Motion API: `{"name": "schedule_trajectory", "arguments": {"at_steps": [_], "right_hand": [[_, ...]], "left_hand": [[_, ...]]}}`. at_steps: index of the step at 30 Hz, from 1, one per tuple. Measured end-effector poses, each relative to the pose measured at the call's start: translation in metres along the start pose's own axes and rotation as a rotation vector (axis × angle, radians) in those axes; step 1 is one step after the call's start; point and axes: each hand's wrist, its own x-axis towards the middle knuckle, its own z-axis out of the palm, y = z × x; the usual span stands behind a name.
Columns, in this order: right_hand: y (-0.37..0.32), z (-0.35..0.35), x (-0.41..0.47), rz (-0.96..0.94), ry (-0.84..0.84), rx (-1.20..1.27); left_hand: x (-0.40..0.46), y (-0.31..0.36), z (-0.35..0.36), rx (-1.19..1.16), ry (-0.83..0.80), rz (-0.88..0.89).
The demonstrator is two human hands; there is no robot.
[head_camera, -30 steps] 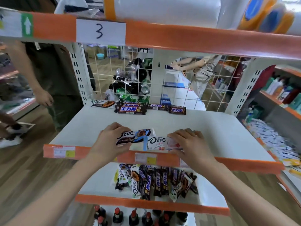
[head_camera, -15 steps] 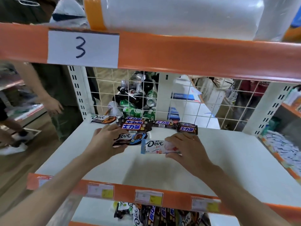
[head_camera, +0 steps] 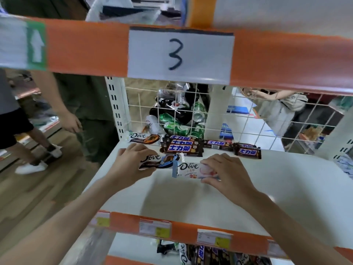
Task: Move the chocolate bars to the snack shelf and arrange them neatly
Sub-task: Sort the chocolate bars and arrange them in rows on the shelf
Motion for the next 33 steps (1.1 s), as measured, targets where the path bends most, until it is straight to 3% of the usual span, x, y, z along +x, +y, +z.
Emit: {"name": "schedule_trajectory", "arguments": {"at_steps": [9, 14, 33], "right_hand": [[-0.051, 0.022, 0.034, 0.05, -0.005, 0.035], [-0.063, 0.03, 0.037, 0.077, 0.003, 0.019], [-0.077, 0.039, 0.054, 0.143, 0.038, -0.029]], "left_hand": [[0.016, -0.074, -0.006, 0.006, -0.105, -0.014], [0.035, -0.101, 0.004, -0.029, -0.072, -0.012], [0.079, -0.118, 0.025, -0.106, -0.05, 0.044]]}}
